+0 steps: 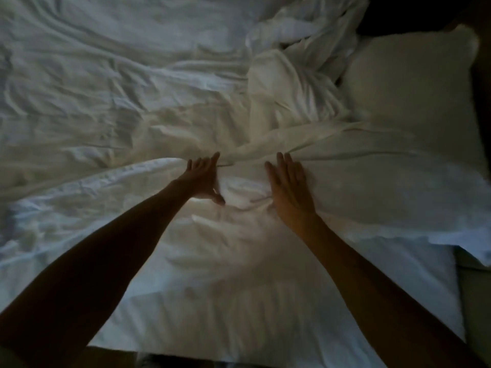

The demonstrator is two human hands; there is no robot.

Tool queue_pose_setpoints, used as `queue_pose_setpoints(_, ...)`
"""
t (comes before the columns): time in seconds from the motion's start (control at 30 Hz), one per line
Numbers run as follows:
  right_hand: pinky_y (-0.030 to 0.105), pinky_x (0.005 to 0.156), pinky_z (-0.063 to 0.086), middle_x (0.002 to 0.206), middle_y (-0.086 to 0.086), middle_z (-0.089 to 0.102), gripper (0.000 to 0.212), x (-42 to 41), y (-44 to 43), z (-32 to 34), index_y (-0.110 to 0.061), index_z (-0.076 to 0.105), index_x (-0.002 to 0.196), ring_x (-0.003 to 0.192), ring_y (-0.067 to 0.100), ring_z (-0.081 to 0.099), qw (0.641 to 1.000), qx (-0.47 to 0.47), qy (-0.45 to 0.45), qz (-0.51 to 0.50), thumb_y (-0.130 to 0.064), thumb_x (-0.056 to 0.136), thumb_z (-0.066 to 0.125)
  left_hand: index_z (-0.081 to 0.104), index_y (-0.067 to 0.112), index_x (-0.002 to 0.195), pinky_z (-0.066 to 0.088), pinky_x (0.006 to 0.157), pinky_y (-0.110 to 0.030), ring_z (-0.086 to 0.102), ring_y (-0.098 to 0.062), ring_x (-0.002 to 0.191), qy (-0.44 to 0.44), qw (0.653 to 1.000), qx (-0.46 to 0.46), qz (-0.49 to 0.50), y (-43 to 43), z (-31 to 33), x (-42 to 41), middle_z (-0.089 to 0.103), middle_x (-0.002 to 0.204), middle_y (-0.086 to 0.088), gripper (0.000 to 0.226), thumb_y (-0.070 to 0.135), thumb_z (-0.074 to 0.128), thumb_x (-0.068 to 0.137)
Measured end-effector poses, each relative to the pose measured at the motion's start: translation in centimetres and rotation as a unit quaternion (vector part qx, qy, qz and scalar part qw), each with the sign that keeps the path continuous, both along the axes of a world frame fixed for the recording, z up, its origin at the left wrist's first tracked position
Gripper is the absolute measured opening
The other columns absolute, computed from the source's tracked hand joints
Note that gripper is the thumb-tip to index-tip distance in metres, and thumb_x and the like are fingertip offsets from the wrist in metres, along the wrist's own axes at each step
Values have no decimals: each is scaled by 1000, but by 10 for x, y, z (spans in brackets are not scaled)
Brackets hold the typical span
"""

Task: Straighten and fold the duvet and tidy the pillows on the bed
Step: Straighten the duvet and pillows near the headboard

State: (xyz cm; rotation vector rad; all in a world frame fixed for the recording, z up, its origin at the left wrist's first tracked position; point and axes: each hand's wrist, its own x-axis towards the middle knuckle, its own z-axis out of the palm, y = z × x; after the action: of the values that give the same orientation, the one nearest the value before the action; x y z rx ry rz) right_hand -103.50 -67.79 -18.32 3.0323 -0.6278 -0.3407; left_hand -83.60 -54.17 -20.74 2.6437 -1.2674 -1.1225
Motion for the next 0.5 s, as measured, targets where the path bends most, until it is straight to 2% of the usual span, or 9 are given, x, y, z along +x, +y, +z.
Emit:
queue_pose_setpoints(0.07,57,115,16,155,24,21,89,11,-18,-10,-9,28,149,144,40,18,1000,9,-8,23,-45,74,60,-8,15,150,27,113,-51,34,-37,136,80,996,21,45,-9,-12,-2,29,152,-17,145,56,87,49)
queue_pose_setpoints(0.1,58,114,17,156,23,20,86,15,-25,-13,-10,27,149,144,39,19,999,16,-17,32,-52,77,47,5,17,150,33,110,-48,42,-34,131,109,992,36,48,-12,-14,-6,38,148,-15,141,62,86,44)
queue_pose_setpoints(0.17,59,113,18,156,21,21,80,20,-37,-19,-12,27,150,143,39,21,998,26,-29,58,-48,78,34,40,17,140,41,104,-42,51,-25,119,148,985,83,23,-13,-15,-18,51,137,-7,112,63,83,48)
queue_pose_setpoints(0.2,60,112,19,155,20,24,75,21,-42,-21,-13,28,149,143,38,23,996,29,-35,79,-43,80,33,49,16,133,41,103,-40,52,-23,117,168,981,96,14,-13,-17,-26,53,133,-3,95,57,83,54)
queue_pose_setpoints(0.27,59,111,20,151,13,37,69,19,-50,-25,-17,29,149,141,34,30,991,38,-28,129,-40,86,41,49,18,134,39,105,-38,50,-22,120,207,972,111,27,-6,-14,-45,52,134,-1,93,47,86,54)
queue_pose_setpoints(0.37,54,113,11,143,6,47,75,-4,-62,-24,-19,25,151,138,26,36,983,93,63,144,-45,87,55,48,19,135,42,102,-35,52,-21,120,285,951,82,85,12,7,-75,55,131,-1,84,31,87,61)
queue_pose_setpoints(0.4,51,112,14,140,5,51,74,-16,-65,-19,-20,31,148,133,26,42,981,108,86,134,-47,84,59,51,19,132,43,99,-33,53,-20,117,285,951,72,96,18,17,-85,57,126,1,79,32,86,62)
queue_pose_setpoints(0.43,46,109,24,133,5,56,67,-28,-64,-11,-21,42,140,125,27,50,981,121,86,122,-46,81,62,53,21,129,43,97,-32,54,-18,115,277,955,56,94,24,28,-97,58,122,4,77,36,86,61)
queue_pose_setpoints(0.5,38,89,44,109,9,67,35,-52,-53,13,-18,63,109,103,31,63,984,143,52,93,-38,82,61,45,26,136,40,102,-33,50,-15,121,306,948,10,91,33,51,-127,55,128,8,92,41,86,55)
